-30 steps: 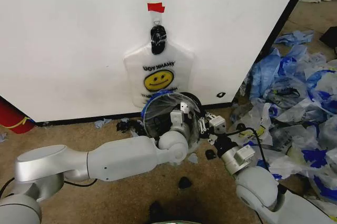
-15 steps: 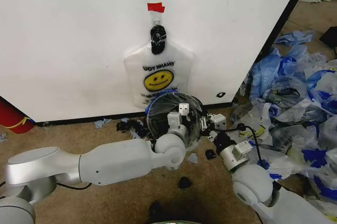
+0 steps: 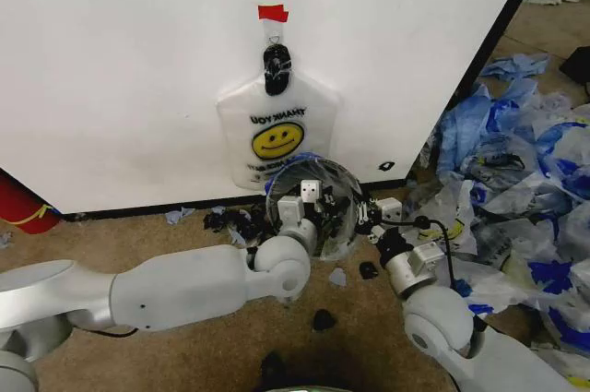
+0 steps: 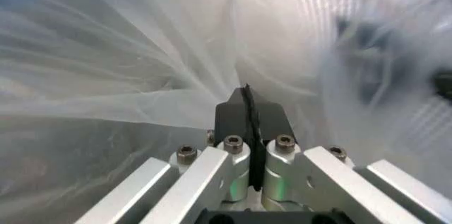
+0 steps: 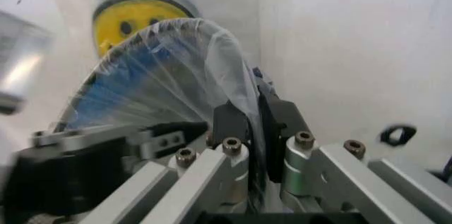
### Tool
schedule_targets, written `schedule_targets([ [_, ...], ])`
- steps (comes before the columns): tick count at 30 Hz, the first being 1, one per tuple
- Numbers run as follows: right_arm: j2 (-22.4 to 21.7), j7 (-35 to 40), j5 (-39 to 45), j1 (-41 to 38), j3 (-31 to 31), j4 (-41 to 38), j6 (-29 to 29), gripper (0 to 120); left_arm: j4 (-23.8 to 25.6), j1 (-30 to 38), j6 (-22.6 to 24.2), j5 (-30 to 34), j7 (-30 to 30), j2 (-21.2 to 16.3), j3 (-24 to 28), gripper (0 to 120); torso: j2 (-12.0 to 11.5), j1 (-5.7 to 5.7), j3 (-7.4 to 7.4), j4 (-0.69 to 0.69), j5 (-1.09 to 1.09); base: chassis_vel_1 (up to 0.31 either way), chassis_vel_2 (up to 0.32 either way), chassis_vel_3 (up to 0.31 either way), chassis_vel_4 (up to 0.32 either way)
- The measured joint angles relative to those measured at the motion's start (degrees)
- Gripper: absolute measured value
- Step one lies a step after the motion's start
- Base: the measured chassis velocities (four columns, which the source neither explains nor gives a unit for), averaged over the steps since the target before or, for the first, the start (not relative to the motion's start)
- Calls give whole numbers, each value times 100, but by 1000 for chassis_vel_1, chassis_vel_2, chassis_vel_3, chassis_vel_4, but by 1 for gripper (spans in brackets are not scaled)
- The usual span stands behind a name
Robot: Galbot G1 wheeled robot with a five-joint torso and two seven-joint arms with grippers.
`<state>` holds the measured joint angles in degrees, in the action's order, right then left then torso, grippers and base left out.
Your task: Pick up the garbage bag from the wall and place it over the trash bin.
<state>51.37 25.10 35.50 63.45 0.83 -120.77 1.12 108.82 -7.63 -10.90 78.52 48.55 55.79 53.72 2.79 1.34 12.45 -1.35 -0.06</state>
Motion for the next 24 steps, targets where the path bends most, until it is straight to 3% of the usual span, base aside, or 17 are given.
schedule_targets([
  [17, 270, 725, 1269, -30, -88, -8, 135, 1, 822, -154, -67, 201, -174, -750, -541, 0, -1, 0, 0, 0, -1, 0, 0, 0, 0],
  [24, 376, 1042, 1793, -16, -130, -98, 224, 1, 1094, -67, -77, 448, -241, -1108, -1014, 0, -1, 0, 0, 0, 0, 0, 0, 0, 0],
])
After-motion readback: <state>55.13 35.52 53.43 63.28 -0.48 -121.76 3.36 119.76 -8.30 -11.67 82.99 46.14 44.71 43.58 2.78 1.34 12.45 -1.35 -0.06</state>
